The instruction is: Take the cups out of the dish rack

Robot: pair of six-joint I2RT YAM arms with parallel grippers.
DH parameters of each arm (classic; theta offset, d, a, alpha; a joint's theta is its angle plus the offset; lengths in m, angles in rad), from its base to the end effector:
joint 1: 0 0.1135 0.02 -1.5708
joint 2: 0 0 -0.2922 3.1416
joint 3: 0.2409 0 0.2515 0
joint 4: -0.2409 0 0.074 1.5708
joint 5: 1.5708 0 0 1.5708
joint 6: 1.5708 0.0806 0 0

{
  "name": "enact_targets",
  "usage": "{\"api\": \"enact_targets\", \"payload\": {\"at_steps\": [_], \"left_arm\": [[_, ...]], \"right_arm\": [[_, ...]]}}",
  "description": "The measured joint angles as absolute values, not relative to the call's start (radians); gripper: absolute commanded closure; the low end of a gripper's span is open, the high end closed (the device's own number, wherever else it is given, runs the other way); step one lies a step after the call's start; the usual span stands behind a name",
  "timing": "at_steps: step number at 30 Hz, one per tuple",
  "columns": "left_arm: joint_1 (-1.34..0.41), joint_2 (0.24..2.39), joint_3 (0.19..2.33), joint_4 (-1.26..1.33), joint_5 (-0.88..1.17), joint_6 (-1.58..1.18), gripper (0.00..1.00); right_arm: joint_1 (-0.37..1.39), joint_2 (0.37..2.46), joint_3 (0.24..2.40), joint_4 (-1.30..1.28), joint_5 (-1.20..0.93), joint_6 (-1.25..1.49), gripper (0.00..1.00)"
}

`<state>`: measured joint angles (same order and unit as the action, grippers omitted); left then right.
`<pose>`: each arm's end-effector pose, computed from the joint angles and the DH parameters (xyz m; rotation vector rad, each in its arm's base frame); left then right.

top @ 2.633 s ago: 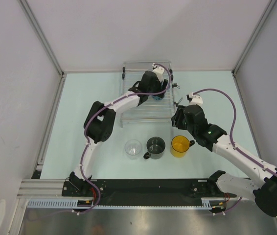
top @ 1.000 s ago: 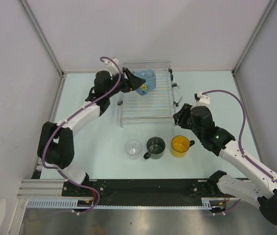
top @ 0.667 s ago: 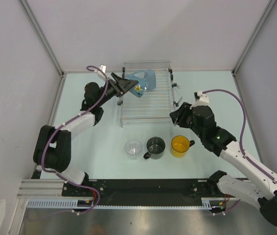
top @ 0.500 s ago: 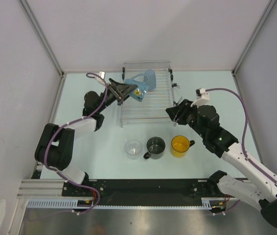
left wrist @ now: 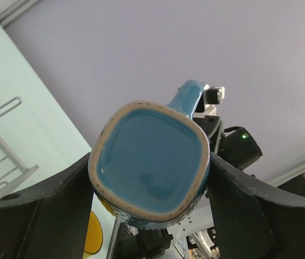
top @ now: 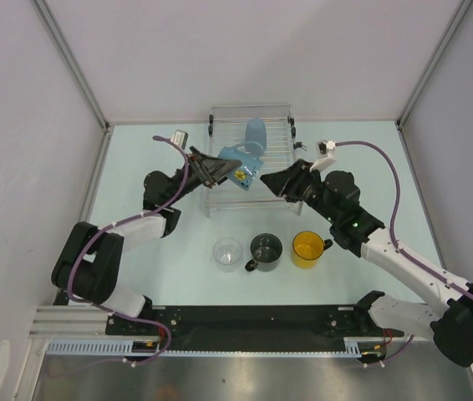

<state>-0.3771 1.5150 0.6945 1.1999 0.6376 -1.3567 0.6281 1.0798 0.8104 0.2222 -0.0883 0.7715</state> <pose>0.3013 -0.1709 0.3189 -0.0556 1.5161 -1.8254 0.2286 0.1748 0.3567 0.0516 1.7438 1.1297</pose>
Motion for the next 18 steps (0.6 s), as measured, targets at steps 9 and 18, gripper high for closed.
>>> {"api": "enact_targets", "payload": {"at_steps": [9,18], "left_arm": [[-0.387,1.477,0.69,1.225,0.641,-1.346,1.0],[-0.39,1.477,0.686,1.206,0.64,-1.301,0.99]], "right_arm": [[0.652,1.096,0.81,0.287,-0.103,0.793,0.55],[0.668,1.068,0.81,0.281,-0.095,0.785,0.55]]}}
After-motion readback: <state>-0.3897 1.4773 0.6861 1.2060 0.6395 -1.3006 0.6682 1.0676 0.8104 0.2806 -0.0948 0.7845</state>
